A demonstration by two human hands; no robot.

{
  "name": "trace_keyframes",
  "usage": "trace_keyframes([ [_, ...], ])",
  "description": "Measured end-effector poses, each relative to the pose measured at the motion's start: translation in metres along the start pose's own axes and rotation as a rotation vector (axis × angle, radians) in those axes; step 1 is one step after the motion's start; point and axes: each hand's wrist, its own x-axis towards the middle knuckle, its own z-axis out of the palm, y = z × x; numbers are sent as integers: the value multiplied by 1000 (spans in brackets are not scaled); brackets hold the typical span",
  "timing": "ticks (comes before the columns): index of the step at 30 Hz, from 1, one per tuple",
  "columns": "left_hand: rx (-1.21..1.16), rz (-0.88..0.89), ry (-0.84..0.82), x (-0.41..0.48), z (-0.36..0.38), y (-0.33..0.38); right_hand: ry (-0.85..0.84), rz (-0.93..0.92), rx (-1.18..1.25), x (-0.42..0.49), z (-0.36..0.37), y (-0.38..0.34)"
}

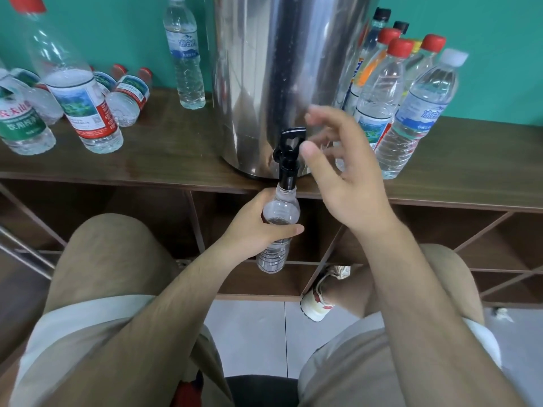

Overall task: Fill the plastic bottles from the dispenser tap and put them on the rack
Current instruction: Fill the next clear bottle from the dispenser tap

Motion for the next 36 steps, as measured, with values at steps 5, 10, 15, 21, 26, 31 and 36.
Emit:
trace_keyframes([
  [5, -20, -2, 8, -1, 1, 0, -244, 67, -37, 22, 4, -7],
  [10, -24, 0, 23, -1, 2, -1, -153, -66, -99, 20, 7, -3],
  [15, -24, 6, 19, -1, 1, 3, 80, -353, -269, -2, 15, 1],
  [21, -60, 0, 10, -4, 0, 6, 129, -474, -335, -17, 17, 13],
  [26, -37, 46, 27, -8, 1, 12, 54, -493, -315, -28, 17, 18],
  [31, -50, 7, 3, -9, 0, 15, 61, -274, -116, -30, 17, 25],
  [36, -72, -8, -6, -7, -1, 12, -128, 118, 96, -38, 22, 40],
])
